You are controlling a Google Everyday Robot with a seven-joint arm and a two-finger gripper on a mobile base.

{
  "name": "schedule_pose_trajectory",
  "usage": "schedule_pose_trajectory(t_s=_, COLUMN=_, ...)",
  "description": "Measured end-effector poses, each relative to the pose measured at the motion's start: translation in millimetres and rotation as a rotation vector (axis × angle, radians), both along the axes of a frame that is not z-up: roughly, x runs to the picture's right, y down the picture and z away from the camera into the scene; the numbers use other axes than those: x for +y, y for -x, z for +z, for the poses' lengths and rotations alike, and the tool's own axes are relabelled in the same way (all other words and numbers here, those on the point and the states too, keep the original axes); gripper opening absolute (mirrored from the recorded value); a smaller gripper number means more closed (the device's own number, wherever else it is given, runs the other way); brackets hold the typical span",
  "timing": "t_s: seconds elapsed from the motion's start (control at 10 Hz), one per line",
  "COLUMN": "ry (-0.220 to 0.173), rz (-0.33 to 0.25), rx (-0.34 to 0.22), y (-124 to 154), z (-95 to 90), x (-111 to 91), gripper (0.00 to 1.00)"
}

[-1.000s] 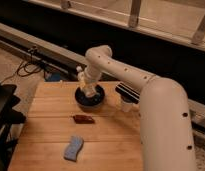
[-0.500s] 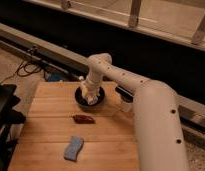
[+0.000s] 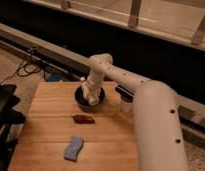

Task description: Place the bottle in the ceramic bowl

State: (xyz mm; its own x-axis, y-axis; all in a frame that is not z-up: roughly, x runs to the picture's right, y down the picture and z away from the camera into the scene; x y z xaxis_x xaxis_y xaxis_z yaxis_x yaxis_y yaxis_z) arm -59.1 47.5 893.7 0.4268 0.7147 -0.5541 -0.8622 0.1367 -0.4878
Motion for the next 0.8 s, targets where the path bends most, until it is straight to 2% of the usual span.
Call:
schedule_pose_trajectory(t_s=0.2, ry=-0.011, rz=-0.005, rx=0.009, y=-2, z=-4.0, x=0, gripper=0.8)
schedule_pose_trajectory(t_s=0.6, ry=-0.087, rz=-0.042, rx=0.045, y=0, z=-19.6, x=-12, gripper=0.8)
schedule_pose_trajectory(t_s=0.8, ry=-0.144, rz=-0.043, rx=0.071, y=-2, z=-24.5, x=-21, gripper=0.8)
